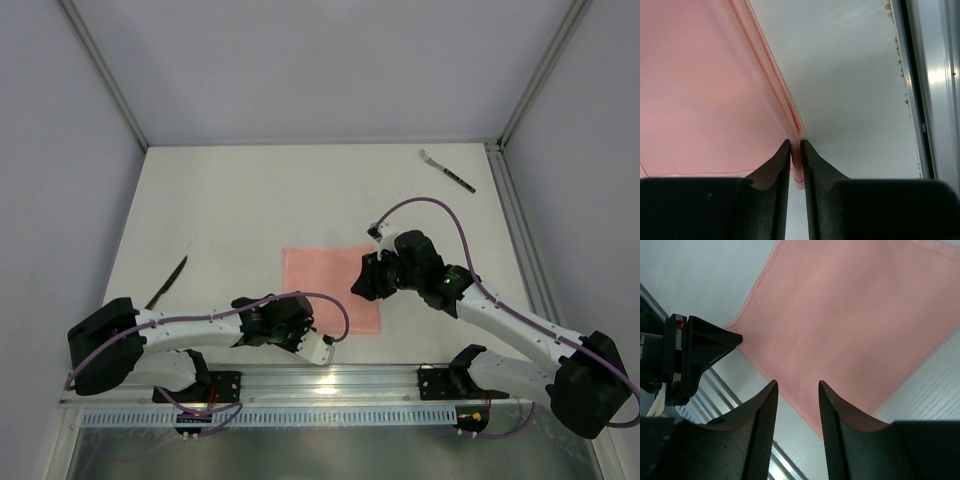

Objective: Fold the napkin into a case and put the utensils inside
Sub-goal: Pick up the lower triangle-folded napkin from the center of the board.

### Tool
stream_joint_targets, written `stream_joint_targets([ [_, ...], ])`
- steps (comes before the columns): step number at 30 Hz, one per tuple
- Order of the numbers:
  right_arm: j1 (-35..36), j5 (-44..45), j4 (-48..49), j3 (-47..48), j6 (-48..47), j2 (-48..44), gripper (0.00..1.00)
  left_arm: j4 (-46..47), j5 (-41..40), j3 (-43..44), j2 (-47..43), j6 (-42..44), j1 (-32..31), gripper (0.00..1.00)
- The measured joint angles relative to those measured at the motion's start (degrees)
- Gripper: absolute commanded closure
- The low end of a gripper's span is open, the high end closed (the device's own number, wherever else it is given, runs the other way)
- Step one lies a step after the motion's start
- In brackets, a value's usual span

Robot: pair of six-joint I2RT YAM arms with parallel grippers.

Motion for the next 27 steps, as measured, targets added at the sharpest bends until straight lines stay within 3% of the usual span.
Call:
stream_joint_targets([
  [1, 0.0, -0.3, -0.1, 0.0, -0.7, -0.5, 0.58, -0.3, -0.1, 0.0, -0.1, -0.2, 0.0, 0.97],
  [2, 0.0, -0.4, -0.4, 0.0, -1.5, -1.2, 0.58, -0.8, -0.1, 0.0, -0.2, -0.6, 0.0, 1.0],
  [8, 0.0, 0.4, -3.7, 0.6, -10.3, -9.1, 0.57, -4.3, 2.1, 0.3, -1.8, -1.5, 1.2, 1.0],
  [20, 1.6, 0.5, -9.0, -2.6, -39.6, -29.5, 0.5, -14.7, 12.7, 10.9, -1.2, -3.0, 11.7, 1.0],
  [23, 7.0, 2.2, -9.2, -6.2, -42.1, -31.1, 0.5, -16.2, 14.5, 12.6, 0.1, -3.2, 13.5, 1.0],
  [27, 23.4, 12.3, -9.1, -9.9, -42.2, -30.8, 0.49, -18.4, 16.6, 14.5, 2.5, -3.3, 15.1, 1.0],
])
